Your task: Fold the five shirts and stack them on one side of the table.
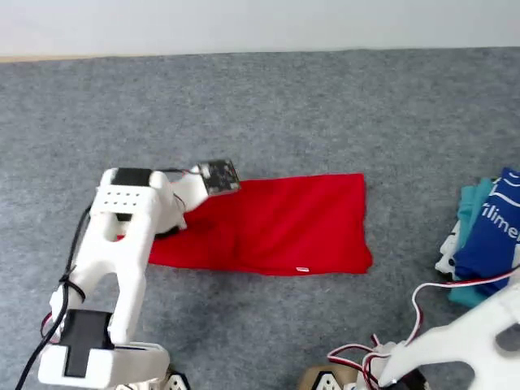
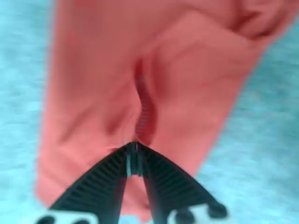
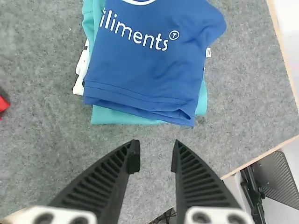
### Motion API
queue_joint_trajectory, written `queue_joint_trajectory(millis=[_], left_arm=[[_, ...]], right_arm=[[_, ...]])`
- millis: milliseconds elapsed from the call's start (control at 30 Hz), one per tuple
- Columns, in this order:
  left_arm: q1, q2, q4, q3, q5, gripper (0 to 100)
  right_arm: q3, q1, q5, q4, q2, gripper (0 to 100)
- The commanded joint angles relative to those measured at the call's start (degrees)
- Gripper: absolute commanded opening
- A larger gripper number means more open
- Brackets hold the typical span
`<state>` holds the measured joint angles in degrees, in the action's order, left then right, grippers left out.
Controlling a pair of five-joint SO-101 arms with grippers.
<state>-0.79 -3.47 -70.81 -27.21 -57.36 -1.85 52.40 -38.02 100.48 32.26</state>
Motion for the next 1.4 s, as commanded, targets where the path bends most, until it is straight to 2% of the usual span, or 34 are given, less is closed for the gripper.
queue_joint_trajectory(millis=[0, 167, 400, 567, 667, 767, 933, 1100, 1200, 1300, 1367], left_arm=[[-1.9, 3.1, 2.5, 6.5, -0.6, 0], [-3.9, 6.9, -5.0, 15.0, -0.5, 0], [-4.0, 6.8, -15.2, 20.2, 0.1, 0], [-4.0, 0.4, -17.9, 24.9, 10.3, 0], [-4.3, -6.2, -18.3, 25.5, 17.1, 0], [-7.3, -12.8, -19.3, 25.7, 25.0, 0], [-17.5, -21.5, -21.4, 25.7, 34.7, 0], [-31.2, -27.1, -23.4, 25.7, 35.5, 0], [-38.2, -28.8, -23.2, 25.7, 35.5, 0], [-43.3, -30.1, -23.5, 25.7, 35.5, 0], [-46.5, -30.7, -23.5, 25.7, 35.5, 0]], right_arm=[[-0.3, -0.4, -0.4, 2.3, 1.8, 12.1], [-0.3, -0.3, -0.4, 2.3, 1.8, 12.1], [-0.3, -0.6, -0.3, 2.4, 3.0, 12.1], [0.1, -4.5, -0.2, 2.4, 6.5, 12.1], [2.8, -9.8, 0.0, 2.4, 7.2, 12.1], [6.6, -16.6, 4.3, 2.3, 6.5, 12.1], [10.2, -32.4, 14.9, 2.2, 0.9, 12.1], [10.2, -46.9, 25.0, -2.2, -7.3, 12.2], [10.1, -51.9, 27.1, -8.7, -11.9, 12.5], [10.1, -53.9, 29.5, -13.8, -17.1, 13.5], [10.1, -54.3, 30.9, -15.8, -21.2, 19.1]])
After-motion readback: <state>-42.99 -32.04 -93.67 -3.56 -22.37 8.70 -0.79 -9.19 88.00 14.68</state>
